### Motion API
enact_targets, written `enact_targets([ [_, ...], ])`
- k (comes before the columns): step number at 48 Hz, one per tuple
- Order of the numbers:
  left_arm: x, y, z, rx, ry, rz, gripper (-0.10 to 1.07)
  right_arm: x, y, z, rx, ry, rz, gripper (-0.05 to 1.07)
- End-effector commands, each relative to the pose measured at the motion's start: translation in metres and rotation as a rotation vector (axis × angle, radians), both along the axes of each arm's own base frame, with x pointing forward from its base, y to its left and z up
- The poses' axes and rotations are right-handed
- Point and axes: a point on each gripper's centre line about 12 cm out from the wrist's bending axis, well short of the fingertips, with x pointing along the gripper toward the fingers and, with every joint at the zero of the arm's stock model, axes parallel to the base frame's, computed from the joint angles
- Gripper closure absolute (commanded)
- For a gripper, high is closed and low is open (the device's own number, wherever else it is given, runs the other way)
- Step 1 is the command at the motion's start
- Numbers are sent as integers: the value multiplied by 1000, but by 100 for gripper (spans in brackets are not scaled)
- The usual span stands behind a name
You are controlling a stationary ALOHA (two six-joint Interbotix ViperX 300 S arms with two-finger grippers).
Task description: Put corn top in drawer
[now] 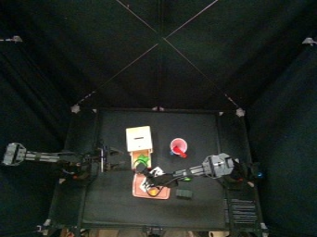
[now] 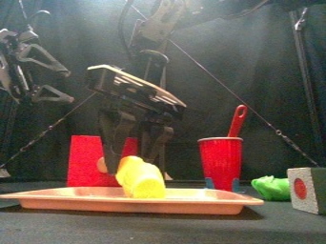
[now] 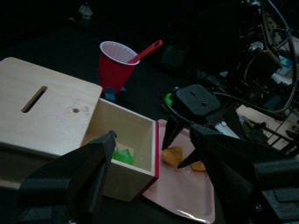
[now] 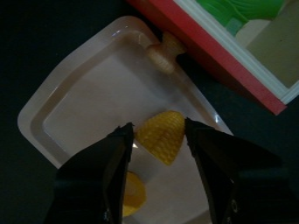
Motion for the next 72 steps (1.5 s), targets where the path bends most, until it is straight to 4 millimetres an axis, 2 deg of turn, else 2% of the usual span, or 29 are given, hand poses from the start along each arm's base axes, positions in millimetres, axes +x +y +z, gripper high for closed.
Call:
enact_targets([
  [1, 2, 0, 4, 1, -12, 1, -2, 2, 1, 32, 8, -70, 4, 24],
  [10, 2, 0, 4, 4, -12, 0, -2, 1, 3, 37, 9, -79, 10, 24],
  [27, 2, 1, 4, 4, -10, 4, -2, -13, 4, 69, -9, -131, 32, 24],
  [45, 2, 1, 4, 7, -11, 5, -2, -27, -2, 124, -51, -250, 114, 24],
  [50, 2, 1, 5, 7, -13, 5, -2, -20, -13, 135, -70, -315, 135, 24],
  [56, 2, 1, 4, 7, -11, 4, -2, -11, -43, 135, -93, -364, 125, 24],
  [65, 1, 1, 3, 4, -7, 5, -2, 3, -85, 112, -117, -391, 99, 23],
  [72, 1, 1, 2, 4, -7, 6, -2, 7, -102, 99, -118, -414, 87, 22],
])
